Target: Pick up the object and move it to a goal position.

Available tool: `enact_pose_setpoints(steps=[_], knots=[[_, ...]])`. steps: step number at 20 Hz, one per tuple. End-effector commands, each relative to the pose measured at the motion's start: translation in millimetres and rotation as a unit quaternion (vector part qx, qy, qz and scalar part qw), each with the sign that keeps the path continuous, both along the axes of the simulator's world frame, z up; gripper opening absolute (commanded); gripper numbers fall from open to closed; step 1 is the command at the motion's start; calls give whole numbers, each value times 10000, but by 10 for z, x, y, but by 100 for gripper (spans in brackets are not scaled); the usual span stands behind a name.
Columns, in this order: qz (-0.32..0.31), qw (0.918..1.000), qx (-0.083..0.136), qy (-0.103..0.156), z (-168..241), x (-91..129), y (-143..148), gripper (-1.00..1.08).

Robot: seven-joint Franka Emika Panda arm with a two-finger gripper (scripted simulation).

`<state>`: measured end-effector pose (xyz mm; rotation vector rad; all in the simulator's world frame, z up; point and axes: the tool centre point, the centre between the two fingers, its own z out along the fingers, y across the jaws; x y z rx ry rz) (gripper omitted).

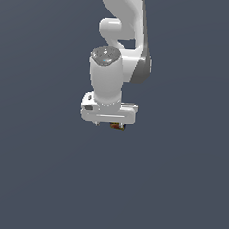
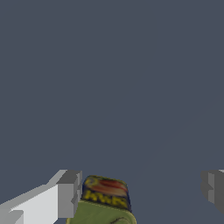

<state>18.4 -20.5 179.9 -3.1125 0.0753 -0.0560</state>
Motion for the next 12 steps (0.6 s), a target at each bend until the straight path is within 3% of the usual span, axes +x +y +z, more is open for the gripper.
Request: enact_pose_setpoints(steps=[1, 12], knots=[[-14, 10000, 17, -22, 19, 18, -28, 100], [185, 9998, 3, -18, -7, -13, -15, 100]])
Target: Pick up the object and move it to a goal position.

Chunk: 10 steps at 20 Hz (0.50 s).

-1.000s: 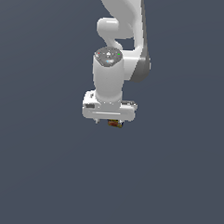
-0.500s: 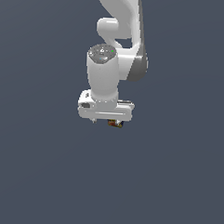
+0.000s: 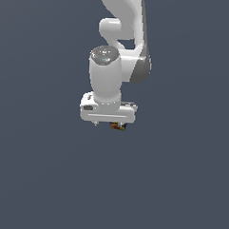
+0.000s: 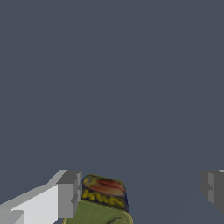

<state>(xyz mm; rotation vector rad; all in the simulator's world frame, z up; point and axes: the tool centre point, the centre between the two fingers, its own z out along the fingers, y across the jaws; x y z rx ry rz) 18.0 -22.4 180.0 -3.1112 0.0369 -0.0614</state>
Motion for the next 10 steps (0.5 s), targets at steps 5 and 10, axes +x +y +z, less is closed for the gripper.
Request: enact_pose_setpoints(steps=[5, 10], knots=[[403, 9992, -27, 6, -52, -61, 25, 100], [912, 9958, -58, 12, -115, -138, 56, 100]])
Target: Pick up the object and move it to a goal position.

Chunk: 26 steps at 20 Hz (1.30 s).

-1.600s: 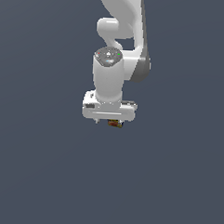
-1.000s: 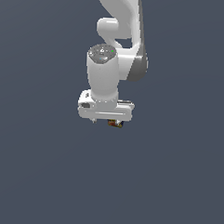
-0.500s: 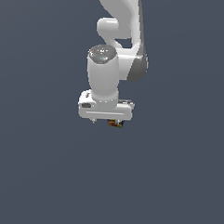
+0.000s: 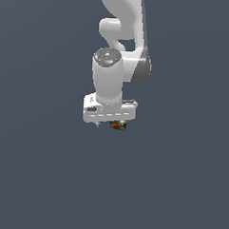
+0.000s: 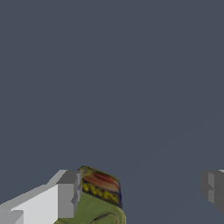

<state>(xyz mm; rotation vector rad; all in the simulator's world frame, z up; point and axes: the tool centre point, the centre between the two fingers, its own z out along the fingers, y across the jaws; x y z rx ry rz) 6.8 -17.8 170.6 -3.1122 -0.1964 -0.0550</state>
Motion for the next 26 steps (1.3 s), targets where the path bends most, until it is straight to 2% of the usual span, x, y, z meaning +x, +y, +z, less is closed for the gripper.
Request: enact_pose_setpoints(steps=[1, 7, 13, 19, 26], knots=[[288, 9996, -17, 4, -35, -44, 18, 100], [1146, 9934, -64, 16, -136, -178, 75, 100], [2028, 9792, -105, 28, -236, -321, 136, 100], [2901, 9569, -139, 40, -331, -470, 199, 100], [3896, 9208, -169, 53, -437, -649, 275, 100]])
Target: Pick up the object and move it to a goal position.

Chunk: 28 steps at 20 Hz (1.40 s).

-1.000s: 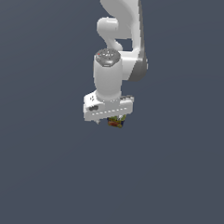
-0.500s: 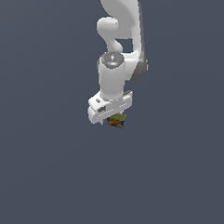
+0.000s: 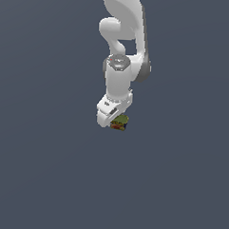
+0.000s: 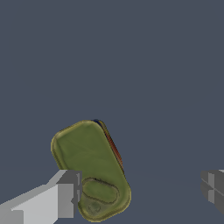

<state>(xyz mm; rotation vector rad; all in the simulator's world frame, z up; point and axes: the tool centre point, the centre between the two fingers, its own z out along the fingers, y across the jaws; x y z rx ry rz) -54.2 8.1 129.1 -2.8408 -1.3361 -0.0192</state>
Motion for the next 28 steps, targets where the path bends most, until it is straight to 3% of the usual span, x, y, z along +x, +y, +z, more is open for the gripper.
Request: enact_pose_setpoints(steps=[1, 14, 20, 28], knots=[[389, 9992, -11, 6, -37, -66, 28, 100], [1923, 9813, -42, 35, -178, -341, 140, 100], [2199, 9755, -46, 40, -202, -392, 161, 100], [2212, 9752, -46, 42, -257, -397, 162, 100]])
